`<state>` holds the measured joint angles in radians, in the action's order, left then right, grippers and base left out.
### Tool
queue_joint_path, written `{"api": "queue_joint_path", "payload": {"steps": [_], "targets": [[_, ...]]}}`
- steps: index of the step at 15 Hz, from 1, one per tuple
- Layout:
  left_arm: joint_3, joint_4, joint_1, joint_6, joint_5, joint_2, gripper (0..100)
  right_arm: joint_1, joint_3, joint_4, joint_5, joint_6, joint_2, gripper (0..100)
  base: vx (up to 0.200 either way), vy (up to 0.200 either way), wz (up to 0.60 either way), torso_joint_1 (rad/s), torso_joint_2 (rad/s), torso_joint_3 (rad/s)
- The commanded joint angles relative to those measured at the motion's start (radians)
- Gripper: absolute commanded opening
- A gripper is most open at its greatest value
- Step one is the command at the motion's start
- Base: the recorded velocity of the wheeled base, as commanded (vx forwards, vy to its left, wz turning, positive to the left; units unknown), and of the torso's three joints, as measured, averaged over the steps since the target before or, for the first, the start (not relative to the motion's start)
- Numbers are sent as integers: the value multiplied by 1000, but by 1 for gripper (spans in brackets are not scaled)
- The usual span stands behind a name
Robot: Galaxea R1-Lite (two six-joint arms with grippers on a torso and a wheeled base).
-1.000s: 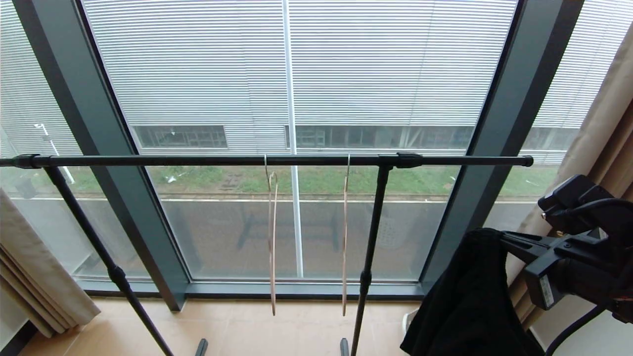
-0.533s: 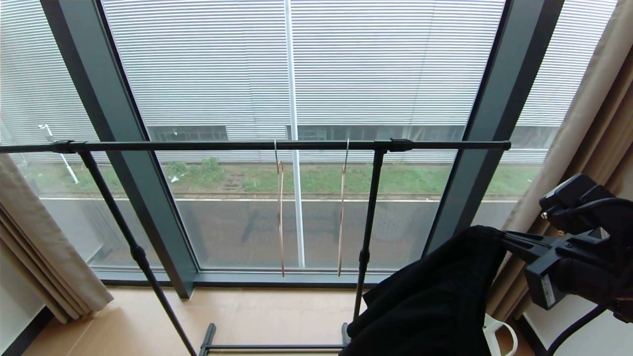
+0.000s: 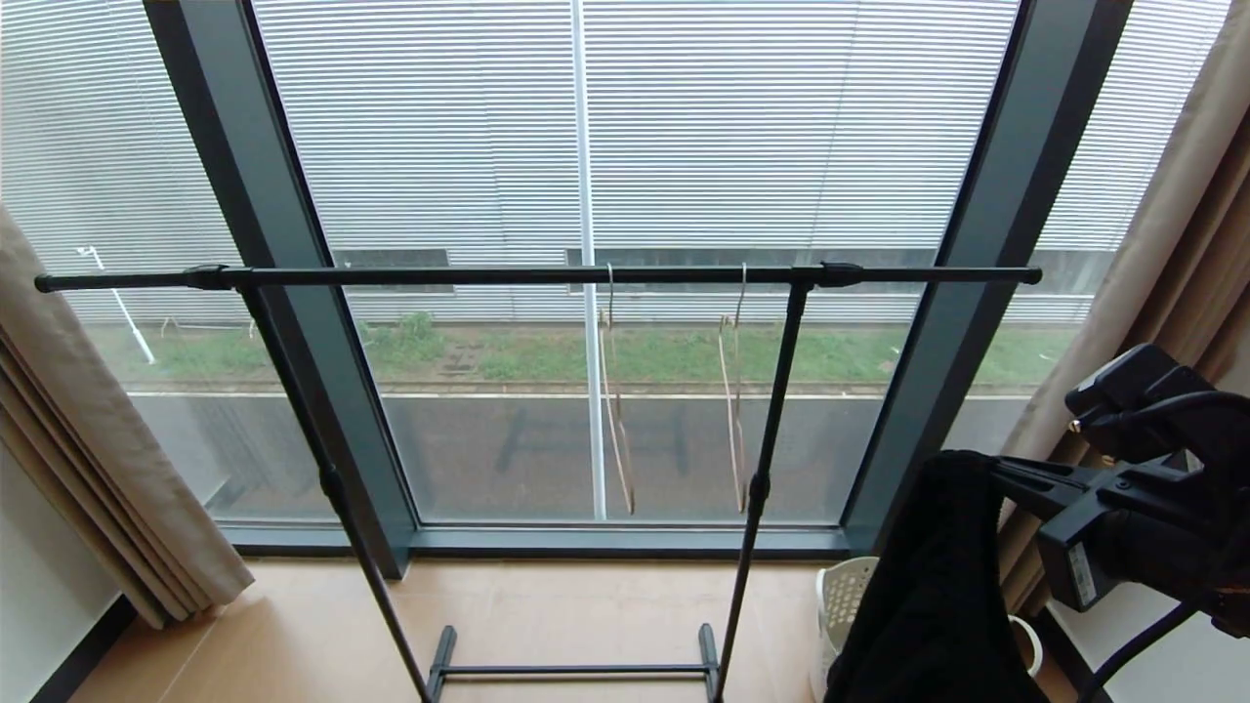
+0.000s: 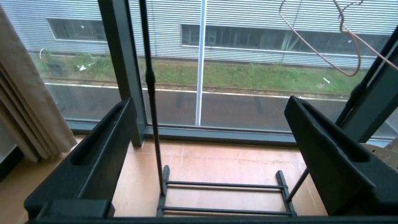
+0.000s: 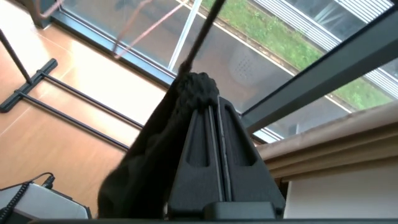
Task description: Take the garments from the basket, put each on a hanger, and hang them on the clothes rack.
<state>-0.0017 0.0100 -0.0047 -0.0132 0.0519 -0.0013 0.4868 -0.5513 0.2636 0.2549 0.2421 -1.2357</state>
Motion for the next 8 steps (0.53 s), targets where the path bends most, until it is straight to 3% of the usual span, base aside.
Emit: {"api": "queue_joint_path", "payload": {"steps": [1,8], "targets": [[0,1,0,-1,0,1,100,1,1,0,0,0,-4,0,-200,0,0,-2,-2,2],[0,-1,0,-1,2,1,100,1,2,0,0,0,-4,0,-200,0,0,3,4,3]]}}
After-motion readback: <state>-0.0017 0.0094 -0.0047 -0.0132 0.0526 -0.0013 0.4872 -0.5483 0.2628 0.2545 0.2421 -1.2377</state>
